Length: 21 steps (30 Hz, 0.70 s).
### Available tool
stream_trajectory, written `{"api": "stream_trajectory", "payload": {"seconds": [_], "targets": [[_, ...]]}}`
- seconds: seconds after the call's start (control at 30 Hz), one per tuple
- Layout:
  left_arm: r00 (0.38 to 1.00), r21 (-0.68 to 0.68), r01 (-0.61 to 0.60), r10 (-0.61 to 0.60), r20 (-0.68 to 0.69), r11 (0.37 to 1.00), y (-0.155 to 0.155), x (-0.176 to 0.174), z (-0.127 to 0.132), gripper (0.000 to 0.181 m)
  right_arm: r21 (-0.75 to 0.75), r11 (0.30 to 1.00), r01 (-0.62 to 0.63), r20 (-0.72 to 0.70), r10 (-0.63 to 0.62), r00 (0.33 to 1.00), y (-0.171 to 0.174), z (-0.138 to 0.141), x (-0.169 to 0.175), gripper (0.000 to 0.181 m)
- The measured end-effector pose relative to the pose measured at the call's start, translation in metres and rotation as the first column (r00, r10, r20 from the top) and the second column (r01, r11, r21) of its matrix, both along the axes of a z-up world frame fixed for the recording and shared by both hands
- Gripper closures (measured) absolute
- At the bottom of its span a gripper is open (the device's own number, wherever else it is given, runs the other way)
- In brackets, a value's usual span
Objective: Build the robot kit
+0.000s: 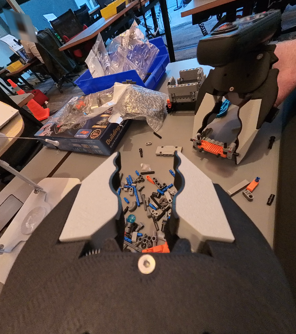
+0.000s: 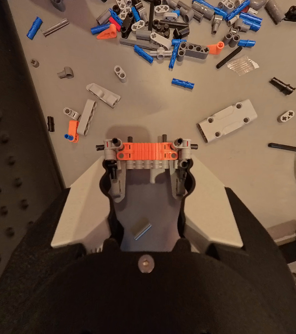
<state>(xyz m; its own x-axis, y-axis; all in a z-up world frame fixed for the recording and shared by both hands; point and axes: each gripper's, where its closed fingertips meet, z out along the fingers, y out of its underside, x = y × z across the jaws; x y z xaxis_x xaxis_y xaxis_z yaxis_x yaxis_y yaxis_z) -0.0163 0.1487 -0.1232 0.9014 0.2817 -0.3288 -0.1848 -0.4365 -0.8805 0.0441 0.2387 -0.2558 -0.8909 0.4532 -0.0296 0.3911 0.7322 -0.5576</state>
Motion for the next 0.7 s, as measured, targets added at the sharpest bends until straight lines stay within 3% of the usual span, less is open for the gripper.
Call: {"api": "stream_trajectory", "payload": {"seconds": [0.43, 0.7], "targets": [[1.000, -0.013, 0.008, -0.008, 0.026, 1.000, 0.0021, 0.0009, -0.0061, 0.125, -0.007, 1.000, -0.023, -0.020, 0.023, 1.000, -0.0025, 0.0019, 0.0021, 0.098], [0.999, -0.018, 0.012, -0.012, 0.036, 1.000, 0.0026, 0.0015, -0.0078, 0.125, -0.034, 0.999, -0.017, 0.011, 0.018, 1.000, 0.0037, 0.0021, 0.0075, 0.106]]}}
